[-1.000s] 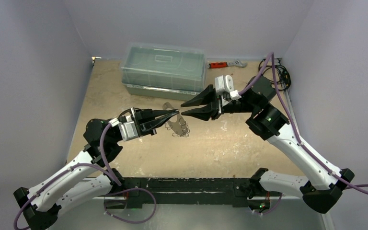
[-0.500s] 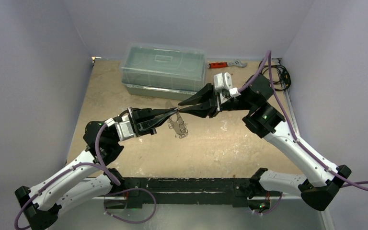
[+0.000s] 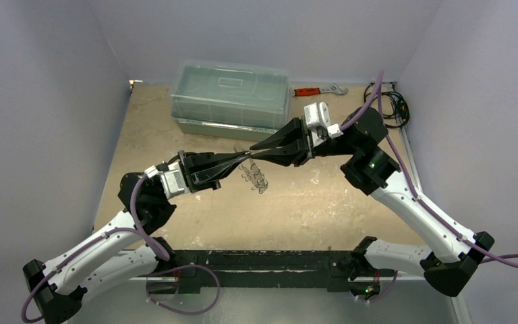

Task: Put the keys on the keyring

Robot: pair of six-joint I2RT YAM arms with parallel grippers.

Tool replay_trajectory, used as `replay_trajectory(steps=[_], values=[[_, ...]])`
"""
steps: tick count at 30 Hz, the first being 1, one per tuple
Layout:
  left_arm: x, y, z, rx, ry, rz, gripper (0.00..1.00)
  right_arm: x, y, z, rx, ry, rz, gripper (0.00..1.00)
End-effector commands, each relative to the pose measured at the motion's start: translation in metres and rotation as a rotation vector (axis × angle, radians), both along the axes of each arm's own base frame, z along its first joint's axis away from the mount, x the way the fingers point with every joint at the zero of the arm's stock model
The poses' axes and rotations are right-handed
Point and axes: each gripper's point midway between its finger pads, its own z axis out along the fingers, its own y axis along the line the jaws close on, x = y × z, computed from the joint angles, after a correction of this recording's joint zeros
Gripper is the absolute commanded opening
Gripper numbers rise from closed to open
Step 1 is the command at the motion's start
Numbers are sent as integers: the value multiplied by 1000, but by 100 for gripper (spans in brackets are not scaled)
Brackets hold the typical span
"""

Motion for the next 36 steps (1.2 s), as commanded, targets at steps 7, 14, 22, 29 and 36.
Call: replay_trajectory(steps=[7, 14, 22, 29, 36], values=[[-4, 5, 9, -85, 14, -29, 0, -13, 6, 12, 40, -24, 54, 19], [-4, 3, 4, -99, 17, -45, 0, -18, 9, 15, 50, -28, 71, 8], [0, 1, -4, -100, 35, -44, 0, -24, 6, 21, 77, -42, 75, 0], [13, 11, -10, -102, 66, 57, 43, -15, 2, 18, 87, -31, -11, 0], [17, 21, -16, -37, 76, 141, 89, 7, -3, 6, 48, -65, -151, 0]])
